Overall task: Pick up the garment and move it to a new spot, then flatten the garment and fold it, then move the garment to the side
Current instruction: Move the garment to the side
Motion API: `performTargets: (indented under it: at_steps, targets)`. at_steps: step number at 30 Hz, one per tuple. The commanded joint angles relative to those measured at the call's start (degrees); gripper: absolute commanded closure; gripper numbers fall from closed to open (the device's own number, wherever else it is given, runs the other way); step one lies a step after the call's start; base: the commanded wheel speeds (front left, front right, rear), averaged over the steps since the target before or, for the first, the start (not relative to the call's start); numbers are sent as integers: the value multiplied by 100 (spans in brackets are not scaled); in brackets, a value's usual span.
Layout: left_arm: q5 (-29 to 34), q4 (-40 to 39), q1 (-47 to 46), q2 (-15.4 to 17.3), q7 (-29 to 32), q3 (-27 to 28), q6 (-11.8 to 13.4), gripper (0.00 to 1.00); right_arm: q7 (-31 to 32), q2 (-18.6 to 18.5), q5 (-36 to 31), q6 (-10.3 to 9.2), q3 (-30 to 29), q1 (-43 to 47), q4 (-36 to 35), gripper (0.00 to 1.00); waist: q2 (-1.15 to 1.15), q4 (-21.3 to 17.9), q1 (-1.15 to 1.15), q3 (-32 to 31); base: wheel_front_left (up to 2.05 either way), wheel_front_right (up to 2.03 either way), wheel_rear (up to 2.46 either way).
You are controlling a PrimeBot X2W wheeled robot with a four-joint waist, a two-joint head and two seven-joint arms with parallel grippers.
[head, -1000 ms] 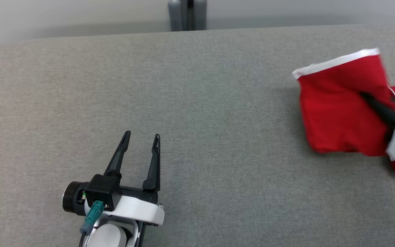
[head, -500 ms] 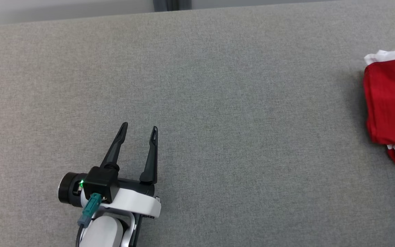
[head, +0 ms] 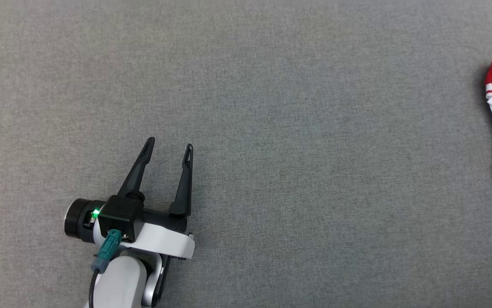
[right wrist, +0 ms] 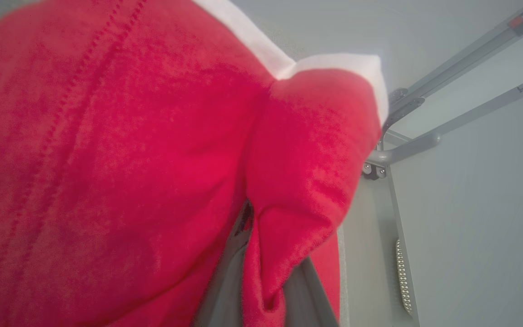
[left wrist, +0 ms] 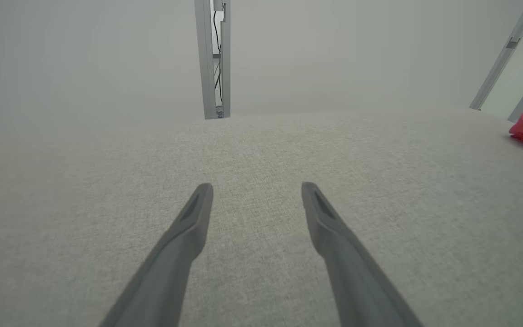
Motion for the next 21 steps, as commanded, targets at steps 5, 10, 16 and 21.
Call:
performTargets:
  at_steps: [5,10,16,21]
  targets:
    - [103,-12,-122,29,-14,111,-69,0,-186,340,-868,-5,-225,-401,766,100,0,-15,0,265,0,0,0]
    - [144,-29,-180,29,-14,147,-103,0,-232,637,-1456,-5,-336,-571,1268,100,0,-13,0,437,0,0,0]
    - [122,6,-195,30,-13,148,-127,0,-430,955,-1941,-2,-595,-721,1781,0,0,23,0,488,0,0,0]
    - [60,63,-160,29,-14,137,-94,0,-525,1032,-2270,-2,-652,-860,1987,0,0,30,0,352,0,0,0]
